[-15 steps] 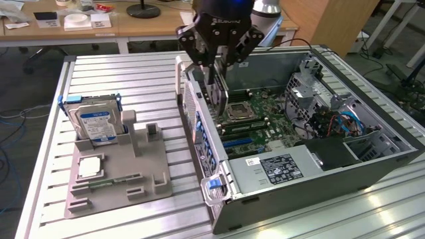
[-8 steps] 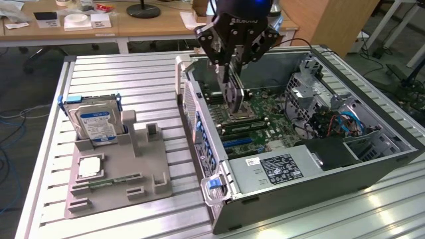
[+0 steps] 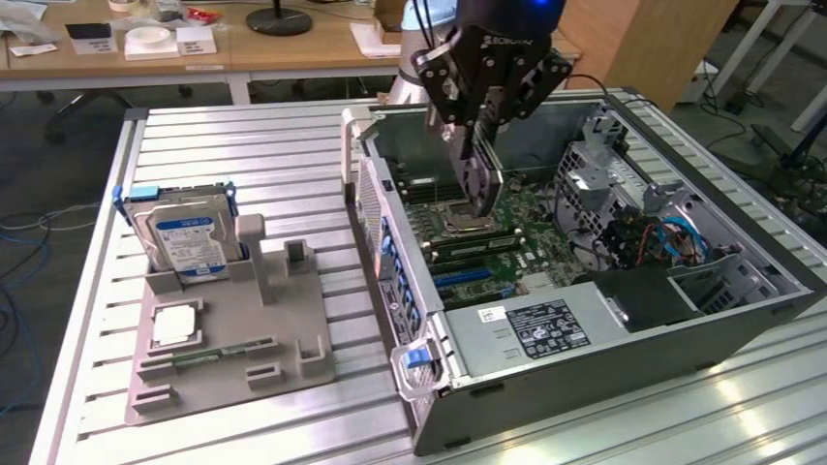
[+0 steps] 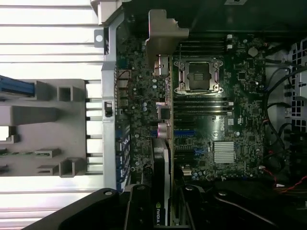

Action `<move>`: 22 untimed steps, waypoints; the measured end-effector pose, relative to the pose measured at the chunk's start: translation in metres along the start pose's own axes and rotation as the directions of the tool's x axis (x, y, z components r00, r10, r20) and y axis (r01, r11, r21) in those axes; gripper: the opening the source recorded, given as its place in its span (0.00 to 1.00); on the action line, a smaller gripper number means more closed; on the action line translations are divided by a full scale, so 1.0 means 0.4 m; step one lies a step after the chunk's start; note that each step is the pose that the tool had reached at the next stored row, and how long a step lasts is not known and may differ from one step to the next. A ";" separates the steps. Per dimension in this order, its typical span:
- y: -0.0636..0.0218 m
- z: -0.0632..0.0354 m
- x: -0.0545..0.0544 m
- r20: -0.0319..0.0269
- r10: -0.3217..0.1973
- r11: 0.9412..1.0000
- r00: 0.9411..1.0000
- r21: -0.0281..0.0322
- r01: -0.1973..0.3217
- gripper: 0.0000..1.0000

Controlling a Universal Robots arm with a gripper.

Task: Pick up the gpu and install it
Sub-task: 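Pick up the gpu and move the gpu toward the slot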

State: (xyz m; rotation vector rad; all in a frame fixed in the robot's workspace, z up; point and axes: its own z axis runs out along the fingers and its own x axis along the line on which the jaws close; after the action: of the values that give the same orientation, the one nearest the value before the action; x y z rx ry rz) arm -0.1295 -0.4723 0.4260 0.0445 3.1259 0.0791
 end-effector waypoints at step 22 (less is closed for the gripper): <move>0.004 0.003 -0.162 0.000 0.000 1.000 1.000 0.000 0.000 0.27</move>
State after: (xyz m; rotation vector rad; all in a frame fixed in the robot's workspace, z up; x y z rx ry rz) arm -0.0648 -0.4723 0.4258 0.0443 3.1259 0.0793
